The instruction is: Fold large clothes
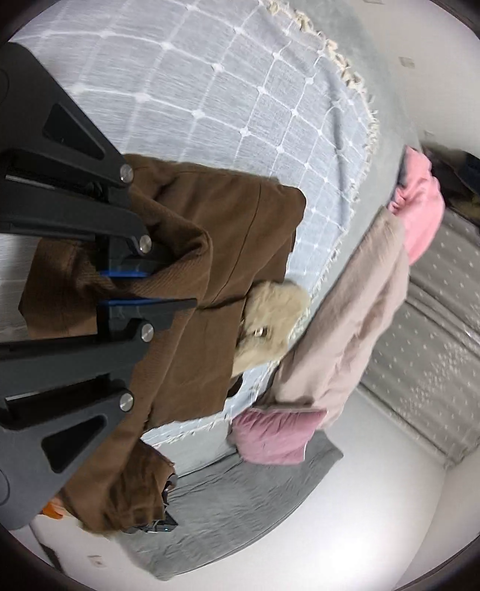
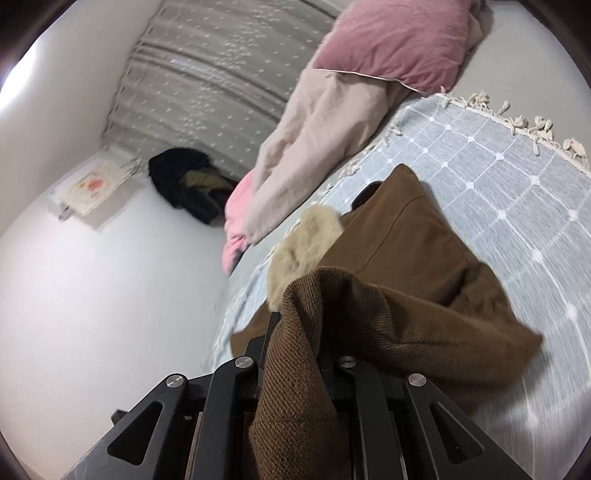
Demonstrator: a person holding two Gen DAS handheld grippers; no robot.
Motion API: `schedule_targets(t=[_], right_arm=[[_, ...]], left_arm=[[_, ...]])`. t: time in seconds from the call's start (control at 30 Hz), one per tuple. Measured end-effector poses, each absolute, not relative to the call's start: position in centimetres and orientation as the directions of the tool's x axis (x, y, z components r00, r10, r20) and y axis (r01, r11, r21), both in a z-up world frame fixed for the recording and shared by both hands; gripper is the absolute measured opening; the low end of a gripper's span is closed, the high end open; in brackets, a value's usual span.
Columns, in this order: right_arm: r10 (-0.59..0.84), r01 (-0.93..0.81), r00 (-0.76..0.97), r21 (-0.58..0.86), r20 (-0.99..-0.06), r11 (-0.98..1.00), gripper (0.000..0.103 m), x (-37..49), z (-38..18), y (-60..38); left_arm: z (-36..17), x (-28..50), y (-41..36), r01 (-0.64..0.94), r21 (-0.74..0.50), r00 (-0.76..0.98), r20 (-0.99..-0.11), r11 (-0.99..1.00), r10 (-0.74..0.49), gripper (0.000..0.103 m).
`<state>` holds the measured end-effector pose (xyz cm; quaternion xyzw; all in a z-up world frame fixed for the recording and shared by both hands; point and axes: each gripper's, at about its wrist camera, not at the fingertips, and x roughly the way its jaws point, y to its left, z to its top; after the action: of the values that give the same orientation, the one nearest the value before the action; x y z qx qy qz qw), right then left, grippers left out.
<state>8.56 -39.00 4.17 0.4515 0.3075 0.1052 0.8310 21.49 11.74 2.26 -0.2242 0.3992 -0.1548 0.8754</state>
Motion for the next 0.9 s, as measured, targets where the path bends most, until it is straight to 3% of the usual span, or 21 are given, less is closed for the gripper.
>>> schedule_targets(t=[0.27,0.43,0.53,0.67,0.7,0.77,0.8,0.83,0.9], right_arm=[[0.427,0.212,0.746,0.790,-0.511,0.575,0.014,16.4,-0.6,-41.3],[0.365,0.324,0.705,0.734,-0.608,0.597,0.021,19.2,-4.9,-42.4],[0.382,0.333,0.705,0.754,-0.598,0.566,0.021,19.5,-6.9,-42.9],[0.420,0.292,0.705,0.774,-0.571,0.562,0.028,18.9,-6.4,-43.2],[0.439,0.278,0.701,0.782,-0.562,0.558,0.034,18.7,-6.0,-43.3],[0.483,0.223,0.706,0.810,-0.518,0.542,0.048,17.8,-5.0,-43.9],[0.492,0.187,0.721,0.821,-0.488,0.540,0.054,17.0,-4.1,-44.4],[0.487,0.152,0.737,0.818,-0.468,0.555,0.059,16.1,-3.2,-45.0],[0.455,0.129,0.755,0.788,-0.471,0.603,0.068,14.5,-1.9,-46.1]], left_arm=[[-4.2,29.3,11.1,0.002,-0.493,0.558,-0.721,0.870,-0.411,0.010],[-8.9,31.6,11.6,-0.053,-0.504,0.490,-0.765,0.862,-0.418,0.014],[-9.0,31.4,12.5,-0.040,-0.576,0.472,-0.732,0.817,-0.492,0.017],[-7.5,30.5,12.3,0.027,-0.541,0.438,-0.750,0.840,-0.497,0.022],[-7.1,30.4,12.2,0.037,-0.528,0.436,-0.755,0.848,-0.489,0.025],[-5.5,29.1,12.1,0.069,-0.485,0.451,-0.764,0.872,-0.461,0.043],[-4.9,28.6,12.2,0.084,-0.467,0.468,-0.761,0.880,-0.449,0.061],[-4.2,27.8,12.4,0.106,-0.447,0.493,-0.752,0.888,-0.438,0.072],[-3.1,26.5,12.7,0.136,-0.388,0.533,-0.747,0.911,-0.398,0.077]])
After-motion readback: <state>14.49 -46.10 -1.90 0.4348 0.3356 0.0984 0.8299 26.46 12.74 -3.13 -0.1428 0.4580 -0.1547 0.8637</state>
